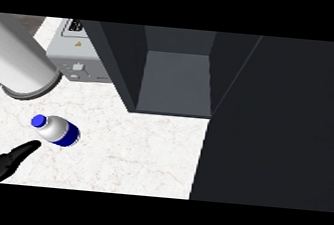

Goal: Pick up the bottled water, place it into the cabinet and close the cabinet

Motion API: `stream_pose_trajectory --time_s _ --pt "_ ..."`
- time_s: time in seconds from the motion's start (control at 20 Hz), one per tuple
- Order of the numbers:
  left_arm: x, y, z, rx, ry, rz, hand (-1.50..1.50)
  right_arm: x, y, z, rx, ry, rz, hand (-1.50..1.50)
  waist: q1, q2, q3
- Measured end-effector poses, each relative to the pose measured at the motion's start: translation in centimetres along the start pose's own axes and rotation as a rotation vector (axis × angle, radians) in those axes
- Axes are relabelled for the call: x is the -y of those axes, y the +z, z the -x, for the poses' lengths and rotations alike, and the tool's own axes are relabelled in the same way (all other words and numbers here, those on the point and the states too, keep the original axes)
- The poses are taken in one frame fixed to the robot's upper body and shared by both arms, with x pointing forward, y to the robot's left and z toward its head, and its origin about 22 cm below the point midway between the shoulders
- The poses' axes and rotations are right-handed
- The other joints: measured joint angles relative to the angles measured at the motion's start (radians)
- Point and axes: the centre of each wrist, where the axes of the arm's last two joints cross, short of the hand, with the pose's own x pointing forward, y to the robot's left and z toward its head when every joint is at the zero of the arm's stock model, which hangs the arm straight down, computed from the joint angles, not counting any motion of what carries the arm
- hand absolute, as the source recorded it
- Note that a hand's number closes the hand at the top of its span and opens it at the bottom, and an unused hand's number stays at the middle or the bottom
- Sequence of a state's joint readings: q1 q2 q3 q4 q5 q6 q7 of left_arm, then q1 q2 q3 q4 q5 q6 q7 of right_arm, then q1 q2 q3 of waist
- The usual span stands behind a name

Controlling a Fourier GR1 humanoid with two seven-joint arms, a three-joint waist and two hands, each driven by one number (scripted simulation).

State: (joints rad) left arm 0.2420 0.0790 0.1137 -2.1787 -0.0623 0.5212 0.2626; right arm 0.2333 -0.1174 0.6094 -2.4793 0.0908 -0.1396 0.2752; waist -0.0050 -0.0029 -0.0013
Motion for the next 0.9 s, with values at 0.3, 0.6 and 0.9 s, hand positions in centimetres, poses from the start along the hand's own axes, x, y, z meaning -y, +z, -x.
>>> stream_pose_trajectory --time_s 0.3,0.6,0.9 --pt "0.5 -1.2 3.2 -0.021 -0.023 -0.015 -1.50 -0.1 -0.3 -0.4 -0.004 0.004 -0.001 -1.50 -0.002 0.001 0.000" --pt "0.3 -2.3 6.5 -0.052 -0.037 -0.006 -1.50 -0.3 -0.1 -0.5 -0.010 0.003 0.001 -1.50 -0.004 0.000 0.000" --pt "-0.2 -2.4 10.4 -0.075 -0.044 0.015 -1.50 -0.3 -0.1 -0.3 -0.003 0.009 0.004 -1.50 -0.003 0.001 0.000"
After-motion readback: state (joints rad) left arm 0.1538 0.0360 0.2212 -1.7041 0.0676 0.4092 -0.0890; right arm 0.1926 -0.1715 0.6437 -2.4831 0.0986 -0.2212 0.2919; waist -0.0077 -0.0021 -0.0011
